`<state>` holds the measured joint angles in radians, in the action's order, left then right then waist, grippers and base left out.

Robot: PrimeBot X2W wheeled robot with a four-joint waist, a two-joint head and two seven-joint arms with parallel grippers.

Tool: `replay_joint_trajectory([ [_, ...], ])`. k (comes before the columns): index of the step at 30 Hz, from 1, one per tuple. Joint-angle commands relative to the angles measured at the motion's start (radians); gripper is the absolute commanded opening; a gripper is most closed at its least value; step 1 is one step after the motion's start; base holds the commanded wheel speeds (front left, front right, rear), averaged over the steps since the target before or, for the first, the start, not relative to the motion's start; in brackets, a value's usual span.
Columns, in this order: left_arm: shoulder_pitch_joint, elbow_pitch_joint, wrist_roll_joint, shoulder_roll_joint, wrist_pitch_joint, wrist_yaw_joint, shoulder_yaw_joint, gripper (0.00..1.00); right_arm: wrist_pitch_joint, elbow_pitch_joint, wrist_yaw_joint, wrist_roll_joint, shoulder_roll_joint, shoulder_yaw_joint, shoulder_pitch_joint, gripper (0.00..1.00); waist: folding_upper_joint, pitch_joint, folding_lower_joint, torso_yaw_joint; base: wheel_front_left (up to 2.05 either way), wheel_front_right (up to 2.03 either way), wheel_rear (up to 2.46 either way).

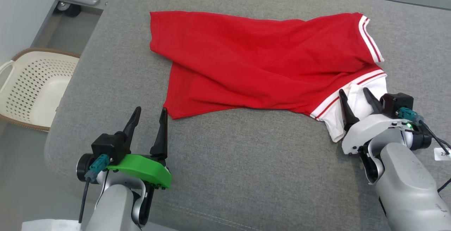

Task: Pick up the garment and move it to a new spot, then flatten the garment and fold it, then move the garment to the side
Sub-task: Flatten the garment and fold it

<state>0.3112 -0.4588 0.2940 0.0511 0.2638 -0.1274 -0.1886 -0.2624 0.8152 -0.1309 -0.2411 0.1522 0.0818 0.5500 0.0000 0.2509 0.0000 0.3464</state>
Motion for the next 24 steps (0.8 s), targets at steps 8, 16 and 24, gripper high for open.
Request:
replay_joint_trajectory([
  [8, -0.025, 0.014, 0.021, 0.0, 0.0, 0.015, -0.017, 1.0, -0.002, 0.076, 0.001, 0.066, -0.006, -0.085, 0.025, 0.68, 0.0, 0.022, 0.0, 0.014, 0.0, 0.0, 0.0],
  [16, -0.031, 0.012, 0.014, 0.0, 0.0, 0.014, -0.017, 1.0, -0.003, 0.011, 0.001, 0.083, -0.009, -0.152, -0.005, 0.0, 0.0, 0.016, 0.0, -0.023, 0.0, 0.0, 0.0],
  [24, -0.043, -0.002, 0.014, 0.0, 0.0, 0.01, -0.014, 1.0, -0.003, -0.12, 0.001, 0.049, -0.014, -0.236, -0.089, 0.0, 0.0, -0.011, 0.0, -0.096, 0.0, 0.0, 0.0],
])
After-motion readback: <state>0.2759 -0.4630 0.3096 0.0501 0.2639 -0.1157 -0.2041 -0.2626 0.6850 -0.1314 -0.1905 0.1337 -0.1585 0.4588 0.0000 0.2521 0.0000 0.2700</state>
